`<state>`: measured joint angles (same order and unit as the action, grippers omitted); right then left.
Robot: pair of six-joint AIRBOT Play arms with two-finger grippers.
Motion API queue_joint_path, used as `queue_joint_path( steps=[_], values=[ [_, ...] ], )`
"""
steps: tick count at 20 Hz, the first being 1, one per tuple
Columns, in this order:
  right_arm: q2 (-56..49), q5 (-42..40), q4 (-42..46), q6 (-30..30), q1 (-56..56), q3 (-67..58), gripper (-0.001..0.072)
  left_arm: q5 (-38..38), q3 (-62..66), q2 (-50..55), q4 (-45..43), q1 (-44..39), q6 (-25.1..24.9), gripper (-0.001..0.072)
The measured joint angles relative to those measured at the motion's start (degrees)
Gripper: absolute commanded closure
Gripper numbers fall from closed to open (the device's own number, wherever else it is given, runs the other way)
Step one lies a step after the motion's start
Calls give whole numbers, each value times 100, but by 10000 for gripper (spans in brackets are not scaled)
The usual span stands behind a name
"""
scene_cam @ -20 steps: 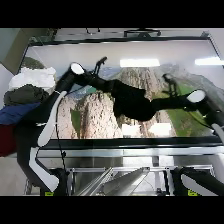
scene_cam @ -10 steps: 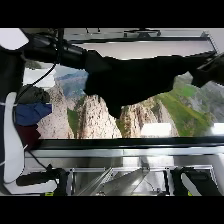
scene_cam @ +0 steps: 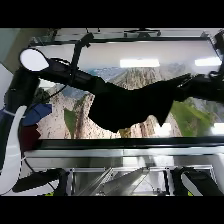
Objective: Fold the shirts.
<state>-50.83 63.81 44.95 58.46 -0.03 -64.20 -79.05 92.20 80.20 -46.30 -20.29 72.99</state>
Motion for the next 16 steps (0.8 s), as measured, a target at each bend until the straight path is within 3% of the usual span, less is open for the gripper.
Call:
queue_joint_path(
  steps=[3, 4, 5, 6, 7, 8, 12, 16],
  values=[
    [-879, -522, -2, -2, 11, 310, 696, 632, -144, 649, -96, 219, -319, 686],
    [-1215, -710, -7, -2, 15, 356, 692, 859, -168, 905, -111, 304, -393, 597],
    [-1596, -909, -13, -2, 15, 396, 659, 1019, -181, 1150, -118, 387, -459, 339],
    [-1932, -1082, -42, -2, 17, 422, 442, 1134, -197, 1399, -136, 481, -498, 13],
    [-2275, -1246, -63, -4, 15, 435, 230, 1204, -205, 1622, -142, 577, -518, -7],
    [-2531, -1353, -66, -9, 0, 446, 165, 1255, -208, 1816, -151, 693, -560, -7],
    [-2922, -1453, -83, -15, -354, 448, 166, 1078, 46, 2347, -195, 1213, -597, -6],
    [-2721, -697, 70, 155, -951, 640, 166, 756, 352, 2524, -221, 1567, -695, -5]
  ],
)
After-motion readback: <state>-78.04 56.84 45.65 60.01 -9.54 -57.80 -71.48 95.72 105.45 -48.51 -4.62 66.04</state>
